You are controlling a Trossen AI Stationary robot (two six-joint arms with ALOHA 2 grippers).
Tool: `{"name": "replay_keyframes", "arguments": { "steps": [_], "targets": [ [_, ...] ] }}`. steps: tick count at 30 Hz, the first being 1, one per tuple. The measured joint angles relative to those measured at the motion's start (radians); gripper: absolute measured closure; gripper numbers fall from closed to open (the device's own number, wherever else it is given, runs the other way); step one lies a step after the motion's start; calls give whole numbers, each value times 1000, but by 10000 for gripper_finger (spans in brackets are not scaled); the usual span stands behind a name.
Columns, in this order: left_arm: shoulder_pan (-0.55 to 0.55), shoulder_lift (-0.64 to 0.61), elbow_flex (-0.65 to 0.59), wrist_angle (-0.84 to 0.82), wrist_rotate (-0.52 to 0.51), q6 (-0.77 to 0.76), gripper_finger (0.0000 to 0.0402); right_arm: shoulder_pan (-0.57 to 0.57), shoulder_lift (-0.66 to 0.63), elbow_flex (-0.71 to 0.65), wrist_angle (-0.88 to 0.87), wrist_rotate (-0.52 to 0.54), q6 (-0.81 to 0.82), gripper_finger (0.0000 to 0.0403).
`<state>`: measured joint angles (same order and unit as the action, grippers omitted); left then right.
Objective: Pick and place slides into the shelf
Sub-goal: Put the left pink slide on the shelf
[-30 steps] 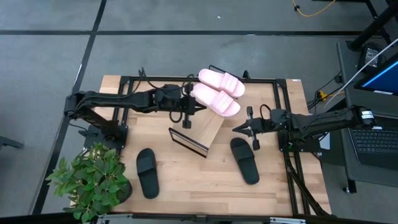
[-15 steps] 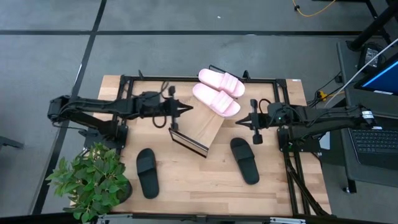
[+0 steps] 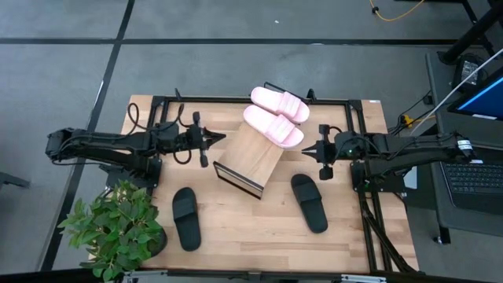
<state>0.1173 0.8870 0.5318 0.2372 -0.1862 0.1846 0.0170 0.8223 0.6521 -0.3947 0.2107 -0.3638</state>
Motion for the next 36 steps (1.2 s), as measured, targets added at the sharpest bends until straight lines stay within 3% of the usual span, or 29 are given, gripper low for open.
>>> {"name": "replay_keyframes", "arguments": {
  "steps": [5, 15, 18, 23, 29, 36],
  "targets": [
    [0, -2, -1, -2, -12, 0, 401, 0, 1, -3, -14, 58, -62, 329],
    [0, -2, -1, -2, -14, -3, 401, 0, 53, -4, -14, 69, -134, 256],
    [0, -1, -1, -2, -14, -3, 401, 0, 101, -5, 5, 88, -167, 252],
    [0, -1, -1, -3, -14, -22, 401, 0, 178, -5, 58, 213, -242, 254],
    [0, -1, -1, -5, -14, -22, 402, 0, 220, -5, 102, 219, -270, 266],
    [0, -1, -1, -25, -14, -21, 402, 0, 177, -5, 123, 218, -269, 281]
  ]
}}
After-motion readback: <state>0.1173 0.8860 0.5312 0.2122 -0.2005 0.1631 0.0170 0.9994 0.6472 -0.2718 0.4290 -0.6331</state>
